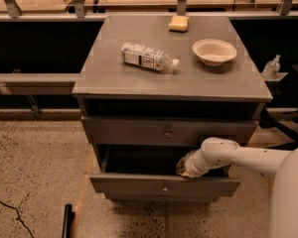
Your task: Open middle drawer
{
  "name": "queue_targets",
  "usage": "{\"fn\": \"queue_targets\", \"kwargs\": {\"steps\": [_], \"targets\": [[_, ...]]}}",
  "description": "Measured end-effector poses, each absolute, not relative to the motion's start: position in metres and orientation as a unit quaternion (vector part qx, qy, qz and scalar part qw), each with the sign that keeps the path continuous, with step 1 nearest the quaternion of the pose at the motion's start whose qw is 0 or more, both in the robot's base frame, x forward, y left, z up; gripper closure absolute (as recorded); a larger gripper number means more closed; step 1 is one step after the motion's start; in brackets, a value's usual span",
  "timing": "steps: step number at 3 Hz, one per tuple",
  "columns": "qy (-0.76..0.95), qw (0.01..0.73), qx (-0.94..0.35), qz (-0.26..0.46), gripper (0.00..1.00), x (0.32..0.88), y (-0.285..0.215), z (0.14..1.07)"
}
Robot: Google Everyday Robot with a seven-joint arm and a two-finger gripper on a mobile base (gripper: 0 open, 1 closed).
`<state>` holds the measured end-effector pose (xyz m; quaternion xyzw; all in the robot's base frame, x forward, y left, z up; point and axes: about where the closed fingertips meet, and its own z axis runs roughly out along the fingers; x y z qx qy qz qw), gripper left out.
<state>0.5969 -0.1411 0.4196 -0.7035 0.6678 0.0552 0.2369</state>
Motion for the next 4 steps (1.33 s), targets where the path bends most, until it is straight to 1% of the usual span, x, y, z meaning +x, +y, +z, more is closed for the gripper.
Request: {"fn": "queue_targets", "kwargs": {"steps": [4], "targets": [[0.668,0.237,-0.703,0.055,1.00,0.5991,-0.1397,0.4195]]}}
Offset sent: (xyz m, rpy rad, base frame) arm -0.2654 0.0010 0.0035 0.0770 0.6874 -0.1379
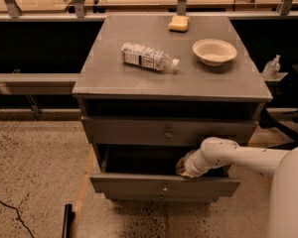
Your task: Open middle drawer
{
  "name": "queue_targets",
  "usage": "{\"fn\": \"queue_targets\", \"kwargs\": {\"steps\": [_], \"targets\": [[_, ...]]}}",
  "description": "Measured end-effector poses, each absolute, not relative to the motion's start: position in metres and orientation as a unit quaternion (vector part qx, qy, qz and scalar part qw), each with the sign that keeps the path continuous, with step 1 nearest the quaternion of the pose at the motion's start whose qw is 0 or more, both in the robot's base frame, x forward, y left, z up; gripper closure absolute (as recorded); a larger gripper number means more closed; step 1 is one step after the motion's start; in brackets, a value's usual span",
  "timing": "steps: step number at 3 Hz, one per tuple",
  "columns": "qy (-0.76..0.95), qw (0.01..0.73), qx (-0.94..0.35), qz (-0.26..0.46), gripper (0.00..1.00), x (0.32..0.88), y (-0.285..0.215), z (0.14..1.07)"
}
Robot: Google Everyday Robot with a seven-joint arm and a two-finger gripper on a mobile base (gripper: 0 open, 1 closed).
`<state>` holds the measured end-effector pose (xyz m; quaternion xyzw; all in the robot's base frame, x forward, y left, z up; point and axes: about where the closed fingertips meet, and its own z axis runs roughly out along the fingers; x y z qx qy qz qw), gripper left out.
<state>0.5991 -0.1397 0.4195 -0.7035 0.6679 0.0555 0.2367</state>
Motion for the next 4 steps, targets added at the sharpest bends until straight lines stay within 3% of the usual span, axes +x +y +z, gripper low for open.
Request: {"fn": "queue_targets", "kwargs": {"steps": [4], "targets": [[0.668,0.237,-0.703,0.055,1.00,0.5993,-0.1398,0.4195]]}}
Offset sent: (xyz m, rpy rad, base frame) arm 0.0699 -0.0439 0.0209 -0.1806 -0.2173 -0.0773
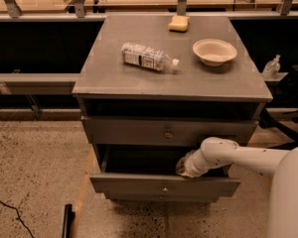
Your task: Open middle drawer
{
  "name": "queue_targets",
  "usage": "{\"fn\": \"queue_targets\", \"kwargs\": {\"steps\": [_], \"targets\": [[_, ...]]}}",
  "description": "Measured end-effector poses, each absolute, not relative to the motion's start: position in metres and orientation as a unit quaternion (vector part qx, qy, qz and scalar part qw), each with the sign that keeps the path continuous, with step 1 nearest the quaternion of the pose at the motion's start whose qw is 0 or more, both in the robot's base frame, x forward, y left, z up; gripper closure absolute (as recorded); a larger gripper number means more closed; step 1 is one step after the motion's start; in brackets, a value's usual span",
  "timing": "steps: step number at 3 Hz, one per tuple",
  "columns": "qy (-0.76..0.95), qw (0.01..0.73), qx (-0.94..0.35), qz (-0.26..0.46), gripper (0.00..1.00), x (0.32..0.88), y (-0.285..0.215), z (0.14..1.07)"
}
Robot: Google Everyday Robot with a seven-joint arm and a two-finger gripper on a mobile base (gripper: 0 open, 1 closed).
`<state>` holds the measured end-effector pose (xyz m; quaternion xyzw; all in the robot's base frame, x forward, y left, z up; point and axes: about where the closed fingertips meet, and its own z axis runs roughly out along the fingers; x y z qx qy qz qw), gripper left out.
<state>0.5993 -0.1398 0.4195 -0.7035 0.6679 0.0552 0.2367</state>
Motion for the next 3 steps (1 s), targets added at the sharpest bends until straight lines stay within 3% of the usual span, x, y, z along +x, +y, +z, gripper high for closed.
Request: {"fn": "queue_targets", "kwargs": {"steps": [3], "targets": [[0.668,0.237,-0.703,0.055,1.00,0.5993,-0.1397,0.4194]]}}
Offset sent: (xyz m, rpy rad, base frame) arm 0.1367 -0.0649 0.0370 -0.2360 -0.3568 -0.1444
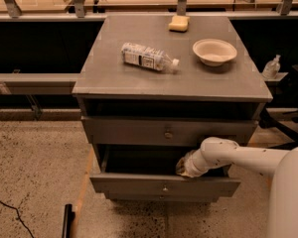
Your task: Open middle drawer
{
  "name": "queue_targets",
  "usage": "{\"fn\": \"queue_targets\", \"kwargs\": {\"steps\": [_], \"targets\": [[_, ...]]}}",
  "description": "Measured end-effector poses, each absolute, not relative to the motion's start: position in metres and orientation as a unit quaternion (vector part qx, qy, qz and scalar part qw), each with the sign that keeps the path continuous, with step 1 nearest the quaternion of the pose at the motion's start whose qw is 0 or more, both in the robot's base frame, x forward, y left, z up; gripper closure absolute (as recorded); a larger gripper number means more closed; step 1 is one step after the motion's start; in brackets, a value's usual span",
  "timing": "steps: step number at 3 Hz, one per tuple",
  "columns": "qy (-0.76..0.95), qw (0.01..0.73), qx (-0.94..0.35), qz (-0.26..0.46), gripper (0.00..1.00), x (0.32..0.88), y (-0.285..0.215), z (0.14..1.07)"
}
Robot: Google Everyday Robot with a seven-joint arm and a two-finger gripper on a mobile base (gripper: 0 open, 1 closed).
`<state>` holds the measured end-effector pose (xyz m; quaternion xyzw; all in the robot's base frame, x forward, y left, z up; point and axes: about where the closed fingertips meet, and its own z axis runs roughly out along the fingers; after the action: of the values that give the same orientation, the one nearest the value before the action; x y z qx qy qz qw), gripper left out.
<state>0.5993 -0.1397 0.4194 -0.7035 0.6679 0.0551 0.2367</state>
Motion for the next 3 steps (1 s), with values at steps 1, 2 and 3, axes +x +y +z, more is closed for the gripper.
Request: {"fn": "queue_targets", "kwargs": {"steps": [1,2,3], "targets": [[0.668,0.237,-0.703,0.055,1.00,0.5993,-0.1397,0.4195],[0.668,0.237,-0.703,0.055,1.00,0.5993,-0.1397,0.4195],[0.668,0.237,-0.703,0.055,1.00,0.5992,-0.1397,0.4195]]}}
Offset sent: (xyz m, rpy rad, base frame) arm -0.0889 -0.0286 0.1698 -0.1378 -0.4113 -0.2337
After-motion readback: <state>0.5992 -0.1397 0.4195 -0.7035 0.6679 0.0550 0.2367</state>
